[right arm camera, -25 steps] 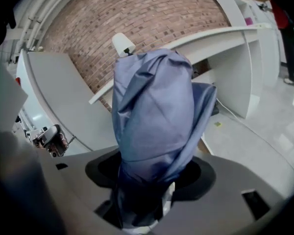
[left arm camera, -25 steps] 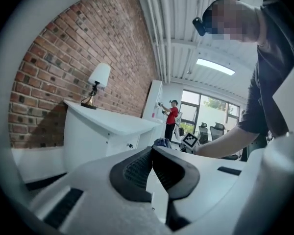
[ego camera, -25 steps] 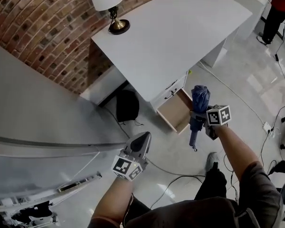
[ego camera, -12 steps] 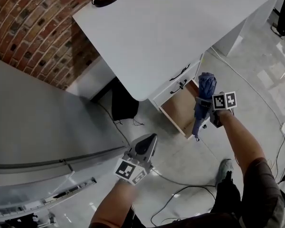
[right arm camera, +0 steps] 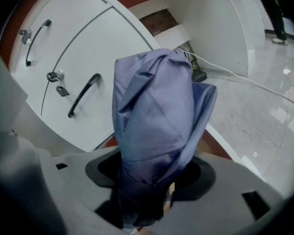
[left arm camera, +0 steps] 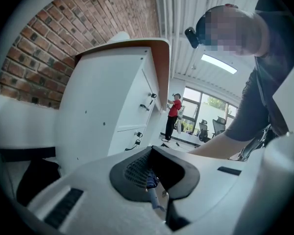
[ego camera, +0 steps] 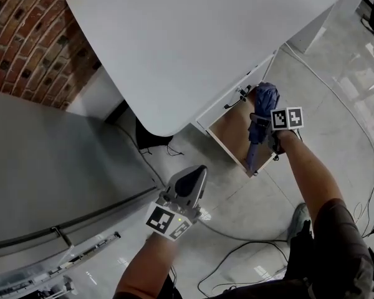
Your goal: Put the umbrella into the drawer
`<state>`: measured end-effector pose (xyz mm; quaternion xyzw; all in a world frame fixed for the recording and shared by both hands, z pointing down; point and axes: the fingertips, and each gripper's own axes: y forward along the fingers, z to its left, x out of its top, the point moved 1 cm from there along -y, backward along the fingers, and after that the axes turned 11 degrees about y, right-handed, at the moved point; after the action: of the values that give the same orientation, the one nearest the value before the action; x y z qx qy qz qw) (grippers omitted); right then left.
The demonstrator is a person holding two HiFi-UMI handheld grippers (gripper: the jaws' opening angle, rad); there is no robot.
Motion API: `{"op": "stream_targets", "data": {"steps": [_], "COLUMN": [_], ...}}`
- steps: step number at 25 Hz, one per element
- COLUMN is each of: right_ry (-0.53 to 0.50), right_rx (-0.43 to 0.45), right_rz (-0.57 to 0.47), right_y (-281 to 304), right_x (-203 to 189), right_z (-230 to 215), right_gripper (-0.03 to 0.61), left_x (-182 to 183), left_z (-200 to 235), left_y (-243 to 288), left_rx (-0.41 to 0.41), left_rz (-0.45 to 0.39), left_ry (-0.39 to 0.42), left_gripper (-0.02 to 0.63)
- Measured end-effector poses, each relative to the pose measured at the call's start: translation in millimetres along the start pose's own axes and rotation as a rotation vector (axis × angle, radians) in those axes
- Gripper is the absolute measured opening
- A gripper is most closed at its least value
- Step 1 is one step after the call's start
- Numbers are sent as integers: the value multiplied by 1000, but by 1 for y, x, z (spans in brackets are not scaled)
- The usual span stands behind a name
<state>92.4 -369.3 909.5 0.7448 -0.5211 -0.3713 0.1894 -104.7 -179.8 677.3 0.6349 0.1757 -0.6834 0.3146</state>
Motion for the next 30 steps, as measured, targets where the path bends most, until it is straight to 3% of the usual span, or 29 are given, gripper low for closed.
{"op": "stream_targets", "data": {"steps": [6,16,21,30], "right_ry": [12,-82,-39,-56], "right_rx": [-50,-185,-252,-264], "right_rz": [27,135,149,108], "right_y": [38,91,101,90], "right_x": [-11,-38,-52,-43], "right_z": [-22,-48,-63,-68], "right_gripper": [278,281,302,345], "left_x": [-20,-48,-45,-44], "left_z": [15,19,19,14], "left_y": [5,9,10,11], "left_rx": [13,3,4,6], "left_rz": [-4,32,22,7], "left_ry": [-31,-64,-65,-58], "left_gripper": [5,5,5,5]}}
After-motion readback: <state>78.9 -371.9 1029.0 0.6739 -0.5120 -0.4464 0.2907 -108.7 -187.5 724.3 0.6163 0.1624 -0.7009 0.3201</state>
